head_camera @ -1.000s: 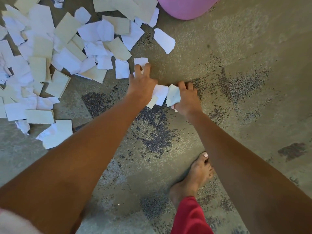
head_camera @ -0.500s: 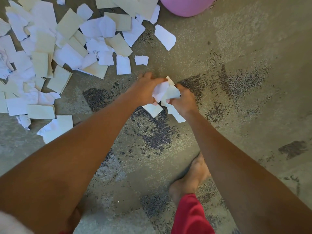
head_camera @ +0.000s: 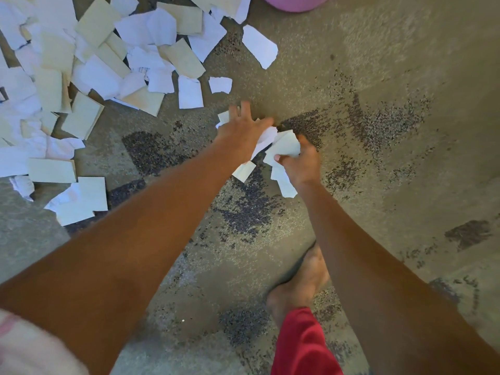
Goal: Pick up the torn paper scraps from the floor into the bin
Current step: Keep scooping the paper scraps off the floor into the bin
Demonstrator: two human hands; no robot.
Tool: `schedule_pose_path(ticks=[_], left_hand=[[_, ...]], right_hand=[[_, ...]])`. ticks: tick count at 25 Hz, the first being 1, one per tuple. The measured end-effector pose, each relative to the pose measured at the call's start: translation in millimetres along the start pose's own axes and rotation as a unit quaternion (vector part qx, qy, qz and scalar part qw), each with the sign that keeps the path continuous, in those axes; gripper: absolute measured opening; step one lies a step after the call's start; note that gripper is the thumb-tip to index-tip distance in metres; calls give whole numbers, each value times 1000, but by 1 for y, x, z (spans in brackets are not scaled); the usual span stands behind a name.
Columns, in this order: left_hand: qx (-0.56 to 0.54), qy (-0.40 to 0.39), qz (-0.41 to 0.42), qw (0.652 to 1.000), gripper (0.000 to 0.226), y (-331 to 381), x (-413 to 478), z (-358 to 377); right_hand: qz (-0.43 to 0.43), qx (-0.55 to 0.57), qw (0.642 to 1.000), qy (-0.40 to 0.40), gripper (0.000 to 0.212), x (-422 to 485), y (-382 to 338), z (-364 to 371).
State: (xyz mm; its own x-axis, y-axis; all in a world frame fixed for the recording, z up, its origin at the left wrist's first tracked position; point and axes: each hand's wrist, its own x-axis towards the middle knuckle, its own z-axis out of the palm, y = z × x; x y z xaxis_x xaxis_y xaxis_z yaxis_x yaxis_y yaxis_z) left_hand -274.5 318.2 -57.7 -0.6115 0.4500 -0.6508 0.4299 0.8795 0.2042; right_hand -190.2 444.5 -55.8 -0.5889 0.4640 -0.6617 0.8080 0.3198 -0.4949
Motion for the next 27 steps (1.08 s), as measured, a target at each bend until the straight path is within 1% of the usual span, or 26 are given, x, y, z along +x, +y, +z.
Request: schedule_pose_path(ticks=[5, 9, 12, 15, 17, 19, 22, 25, 27], left_hand=[[-5, 0, 9, 1000, 76, 0, 0, 2], [-41, 7, 22, 999, 65, -4, -4, 6], [-84, 37, 28, 995, 54, -14, -9, 4], [-159, 82, 37, 983, 51, -29, -16, -2], [-211, 107, 26, 971, 45, -38, -26, -8], [-267, 139, -5, 954, 39, -47, -40, -18], [-349, 210, -30, 913, 29, -56, -63, -45], [-380, 294, -23, 877, 26, -59, -83, -92], [-394, 348, -6, 851, 23, -55, -87, -132]], right_hand=[[6, 2, 1000, -2, 42, 2, -1, -3], [4, 18, 1000, 0, 35, 0, -4, -6], [0, 43, 999, -9, 36, -6, -9, -8], [4, 63, 998, -3, 38, -13, -16, -12], [0, 88, 996, -4, 33, -22, -26, -17], [-17, 112, 994, 3, 32, -32, -42, -24], [-51, 161, 985, 22, 31, -49, -76, -39], [-94, 214, 971, 49, 31, -66, -121, -63], [-136, 253, 955, 68, 31, -74, -156, -85]])
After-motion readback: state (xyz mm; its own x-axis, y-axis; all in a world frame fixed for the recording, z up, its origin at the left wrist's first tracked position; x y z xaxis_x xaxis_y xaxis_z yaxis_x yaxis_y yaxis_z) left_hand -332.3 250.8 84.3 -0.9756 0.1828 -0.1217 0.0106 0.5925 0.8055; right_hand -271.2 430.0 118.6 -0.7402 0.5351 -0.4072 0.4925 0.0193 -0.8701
